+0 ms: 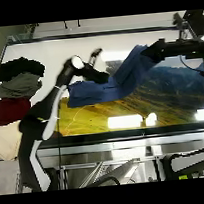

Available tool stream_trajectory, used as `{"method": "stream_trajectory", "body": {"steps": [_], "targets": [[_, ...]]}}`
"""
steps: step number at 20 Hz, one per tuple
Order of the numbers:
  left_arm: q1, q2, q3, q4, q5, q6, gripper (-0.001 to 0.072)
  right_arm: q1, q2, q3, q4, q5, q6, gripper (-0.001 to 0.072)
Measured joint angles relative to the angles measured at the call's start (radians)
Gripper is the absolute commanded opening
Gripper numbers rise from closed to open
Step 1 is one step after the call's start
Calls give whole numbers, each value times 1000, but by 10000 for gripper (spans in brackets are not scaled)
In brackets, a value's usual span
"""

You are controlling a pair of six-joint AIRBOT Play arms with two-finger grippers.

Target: Fold the shirts.

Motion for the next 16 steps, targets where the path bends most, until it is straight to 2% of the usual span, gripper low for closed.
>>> {"method": "stream_trajectory", "body": {"steps": [4, 7, 9, 13, 16], "targets": [[214, 192, 0, 5, -156, 3, 17, 258, -58, 0, -20, -211, 0, 26], [351, 299, 0, 8, -220, 3, 16, 490, -159, 0, -26, -415, -4, 49], [415, 347, 0, 7, -244, 2, 17, 637, -246, 0, -27, -570, -40, 487], [477, 388, 0, 7, -280, 2, 16, 806, -364, 0, -25, -834, -119, 495], [491, 397, 0, 6, -297, 2, 17, 794, -341, 0, -39, -841, -144, 495]]}}
